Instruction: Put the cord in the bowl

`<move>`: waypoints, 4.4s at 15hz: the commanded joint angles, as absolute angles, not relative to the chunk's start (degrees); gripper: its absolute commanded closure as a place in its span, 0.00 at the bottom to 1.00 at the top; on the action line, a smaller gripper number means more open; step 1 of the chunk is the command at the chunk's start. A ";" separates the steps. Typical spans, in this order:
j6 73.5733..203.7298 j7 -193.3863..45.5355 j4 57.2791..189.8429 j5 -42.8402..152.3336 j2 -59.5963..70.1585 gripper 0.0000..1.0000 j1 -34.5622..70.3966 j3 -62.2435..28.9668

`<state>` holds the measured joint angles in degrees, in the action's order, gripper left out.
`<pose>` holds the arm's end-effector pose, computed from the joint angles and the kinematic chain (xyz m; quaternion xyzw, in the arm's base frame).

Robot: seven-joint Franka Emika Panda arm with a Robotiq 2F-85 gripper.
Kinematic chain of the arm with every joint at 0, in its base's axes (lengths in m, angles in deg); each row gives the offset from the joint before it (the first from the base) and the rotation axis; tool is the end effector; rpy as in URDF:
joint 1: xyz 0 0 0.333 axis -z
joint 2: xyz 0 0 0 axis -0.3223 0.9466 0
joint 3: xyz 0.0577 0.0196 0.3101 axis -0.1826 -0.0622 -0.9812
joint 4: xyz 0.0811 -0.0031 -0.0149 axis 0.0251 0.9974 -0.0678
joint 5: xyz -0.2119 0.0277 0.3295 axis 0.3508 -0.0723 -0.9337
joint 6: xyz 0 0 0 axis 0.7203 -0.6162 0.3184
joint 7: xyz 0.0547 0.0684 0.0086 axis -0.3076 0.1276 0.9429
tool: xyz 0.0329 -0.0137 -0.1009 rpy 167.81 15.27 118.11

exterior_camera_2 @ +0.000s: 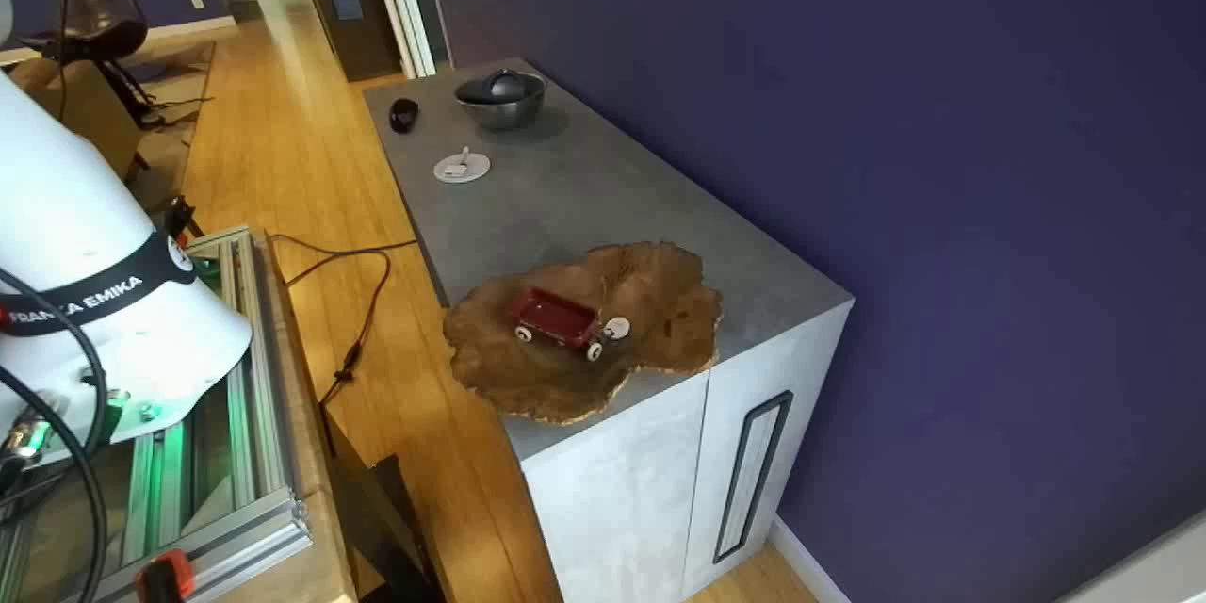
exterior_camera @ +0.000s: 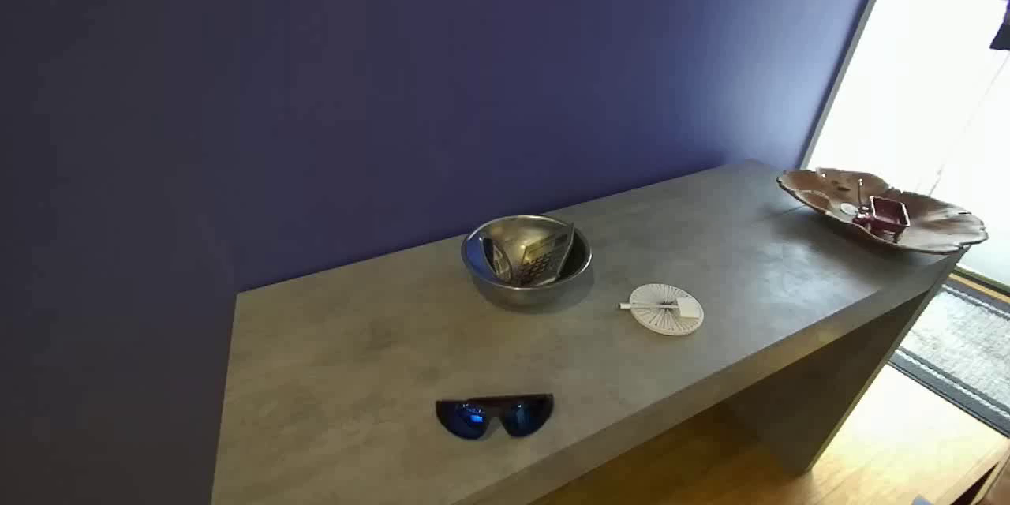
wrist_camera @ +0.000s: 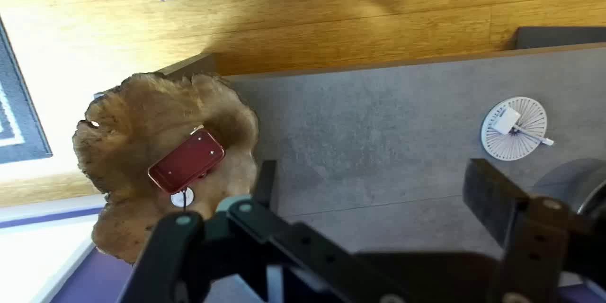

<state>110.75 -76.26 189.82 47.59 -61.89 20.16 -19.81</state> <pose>0.2837 -0.0047 0.4479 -0.9953 0.0874 0.0131 0.0401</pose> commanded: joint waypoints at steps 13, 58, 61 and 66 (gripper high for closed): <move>129.58 -66.76 173.20 51.28 -27.34 0.00 9.16 -31.49; 160.06 -65.79 156.39 75.69 19.27 0.67 -12.58 -27.53; 161.86 -67.18 156.84 77.20 19.48 0.63 -12.54 -26.69; 162.46 -65.04 156.56 76.41 20.54 0.76 -10.03 -27.69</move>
<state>161.46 -65.15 157.58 75.37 18.99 -11.50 -26.79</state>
